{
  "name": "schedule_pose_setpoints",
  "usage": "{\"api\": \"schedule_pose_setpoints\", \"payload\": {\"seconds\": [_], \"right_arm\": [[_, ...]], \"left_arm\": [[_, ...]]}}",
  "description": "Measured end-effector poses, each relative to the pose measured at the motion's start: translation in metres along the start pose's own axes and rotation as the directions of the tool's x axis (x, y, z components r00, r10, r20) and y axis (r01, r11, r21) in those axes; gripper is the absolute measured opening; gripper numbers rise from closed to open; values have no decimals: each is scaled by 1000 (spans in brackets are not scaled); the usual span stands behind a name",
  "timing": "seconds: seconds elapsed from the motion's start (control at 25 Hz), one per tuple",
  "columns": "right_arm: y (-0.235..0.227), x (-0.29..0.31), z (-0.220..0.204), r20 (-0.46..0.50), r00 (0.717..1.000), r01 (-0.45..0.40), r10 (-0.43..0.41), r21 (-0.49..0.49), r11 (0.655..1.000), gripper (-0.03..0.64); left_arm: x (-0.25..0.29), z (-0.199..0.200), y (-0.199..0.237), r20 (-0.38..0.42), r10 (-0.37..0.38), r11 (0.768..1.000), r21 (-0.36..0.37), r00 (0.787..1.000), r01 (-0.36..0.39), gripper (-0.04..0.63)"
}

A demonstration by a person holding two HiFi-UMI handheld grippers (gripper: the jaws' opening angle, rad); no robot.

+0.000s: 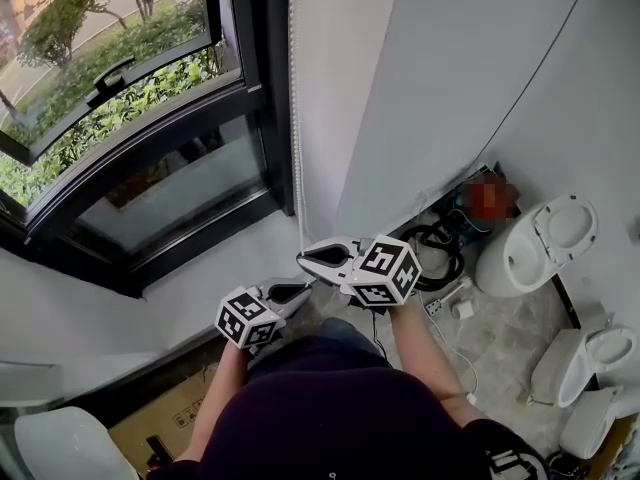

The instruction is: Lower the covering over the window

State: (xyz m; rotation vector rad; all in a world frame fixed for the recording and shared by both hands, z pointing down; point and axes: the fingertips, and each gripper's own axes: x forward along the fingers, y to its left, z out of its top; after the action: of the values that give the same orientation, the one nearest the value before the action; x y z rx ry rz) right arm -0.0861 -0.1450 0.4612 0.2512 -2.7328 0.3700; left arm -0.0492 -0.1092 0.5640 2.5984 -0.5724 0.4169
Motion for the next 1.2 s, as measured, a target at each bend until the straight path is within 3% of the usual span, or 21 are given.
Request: {"api": "schedule_pose_setpoints", "payload": {"seconds": [0.32, 0.6, 0.72, 0.88, 1.08, 1.2], "right_arm": [[-8, 0, -2, -7, 1000, -17, 17, 20, 1000, 14], [-8, 7, -10, -111, 994, -23, 19, -37, 999, 14], [-9, 14, -42, -224, 975, -17, 3, -60, 998, 14], [-4, 17, -52, -165, 985, -46, 52, 41, 998, 14], [-17, 15, -52, -192, 981, -25, 29, 22, 999, 14], [-21, 16, -53, -207, 978, -21, 26, 27, 999, 14]], "left_arm": [[-7, 17, -3, 81, -14, 1000, 10, 997, 13, 17], [-16, 36, -4, 171, -15, 1000, 11, 985, 14, 17], [-17, 37, -3, 165, -8, 1000, 13, 986, 6, 17], [-17, 30, 0, 143, -2, 1000, -3, 990, 2, 18], [-19, 31, 8, 149, 34, 999, -8, 988, -33, 22], [-23, 33, 13, 154, 58, 998, -19, 986, -55, 126]]}}
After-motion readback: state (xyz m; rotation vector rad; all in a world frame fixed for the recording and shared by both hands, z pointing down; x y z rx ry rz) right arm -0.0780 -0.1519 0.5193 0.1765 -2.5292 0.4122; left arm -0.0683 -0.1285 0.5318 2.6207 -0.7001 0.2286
